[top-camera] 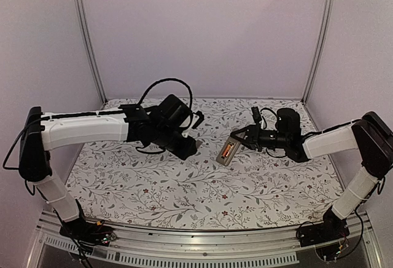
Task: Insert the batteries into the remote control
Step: Pick up the battery cover from the center of the board, then load the battery cover onto the remote control without the battery cover.
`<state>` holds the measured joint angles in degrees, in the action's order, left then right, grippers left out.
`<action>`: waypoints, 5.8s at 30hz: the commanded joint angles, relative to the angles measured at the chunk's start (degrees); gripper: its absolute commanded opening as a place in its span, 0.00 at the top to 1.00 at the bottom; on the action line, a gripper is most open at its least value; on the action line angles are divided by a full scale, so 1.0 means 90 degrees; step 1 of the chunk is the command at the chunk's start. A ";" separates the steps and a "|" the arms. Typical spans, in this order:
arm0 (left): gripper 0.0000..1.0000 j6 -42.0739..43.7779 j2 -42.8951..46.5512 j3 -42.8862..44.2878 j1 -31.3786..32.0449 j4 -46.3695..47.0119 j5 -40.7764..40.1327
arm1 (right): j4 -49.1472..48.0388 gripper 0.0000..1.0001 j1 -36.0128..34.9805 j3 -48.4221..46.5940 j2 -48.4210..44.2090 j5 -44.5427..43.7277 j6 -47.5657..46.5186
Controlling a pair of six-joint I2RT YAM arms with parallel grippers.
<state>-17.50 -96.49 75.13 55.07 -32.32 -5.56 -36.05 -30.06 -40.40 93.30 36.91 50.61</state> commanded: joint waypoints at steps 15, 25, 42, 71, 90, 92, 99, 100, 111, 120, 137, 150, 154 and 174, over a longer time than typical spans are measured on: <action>0.79 0.0613 -0.1223 0.1728 0.0968 -0.0758 -0.0011 | -0.1254 1.00 -0.0458 0.0358 0.0298 -0.0585 0.0742; 0.79 0.0582 -0.1429 0.1993 0.0991 -0.0873 -0.0434 | -0.1550 1.00 -0.0579 0.0419 0.0385 -0.0595 0.0882; 0.79 0.0413 -0.1749 0.2282 0.0923 -0.1080 -0.0681 | -0.1684 1.00 -0.0623 0.0419 0.0395 -0.0614 0.0977; 0.80 0.0234 -0.1730 0.2117 0.0913 -0.0717 -0.0489 | -0.1764 1.00 -0.0654 0.0475 0.0435 -0.0712 0.1024; 0.80 -0.0016 -0.1846 0.1891 0.0732 -0.0866 -0.0406 | -0.1872 1.00 -0.0636 0.0485 0.0403 -0.0683 0.1071; 0.80 0.0011 -0.1833 0.1896 0.0751 -0.0862 -0.0367 | -0.1864 1.00 -0.0629 0.0485 0.0395 -0.0697 0.1076; 0.80 0.0133 -0.1856 0.2010 0.0900 -0.0886 -0.0381 | -0.1853 1.00 -0.0622 0.0504 0.0432 -0.0826 0.1093; 0.80 0.0134 -0.1864 0.2021 0.0902 -0.0890 -0.0362 | -0.1853 1.00 -0.0624 0.0496 0.0434 -0.0829 0.1095; 0.79 0.0057 -0.1989 0.2134 0.0959 -0.0919 -0.0270 | -0.1873 1.00 -0.0625 0.0534 0.0396 -0.0895 0.1090; 0.79 -0.0016 -0.2041 0.2278 0.0942 -0.0962 -0.0335 | -0.2100 1.00 -0.0648 0.0553 0.0439 -0.0818 0.1145; 0.79 0.0310 -0.2207 0.2693 0.0988 -0.1213 -0.0827 | -0.2357 1.00 -0.0782 0.0502 0.0681 -0.0671 0.1387; 0.79 0.0399 -0.2291 0.2843 0.1194 -0.1350 -0.1134 | -0.2115 1.00 -0.0777 0.0573 0.0592 -0.0892 0.1218; 0.79 0.0387 -0.2289 0.2848 0.1215 -0.1381 -0.1186 | -0.2112 1.00 -0.0778 0.0564 0.0586 -0.0898 0.1203; 0.80 -0.0129 -0.1623 0.1934 0.0814 -0.0387 0.0029 | -0.2855 1.00 -0.0770 0.0670 0.0689 -0.0759 0.1456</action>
<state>-17.85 -112.95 94.35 62.78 -39.35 -8.75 -56.16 -36.01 -34.39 99.09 28.51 62.39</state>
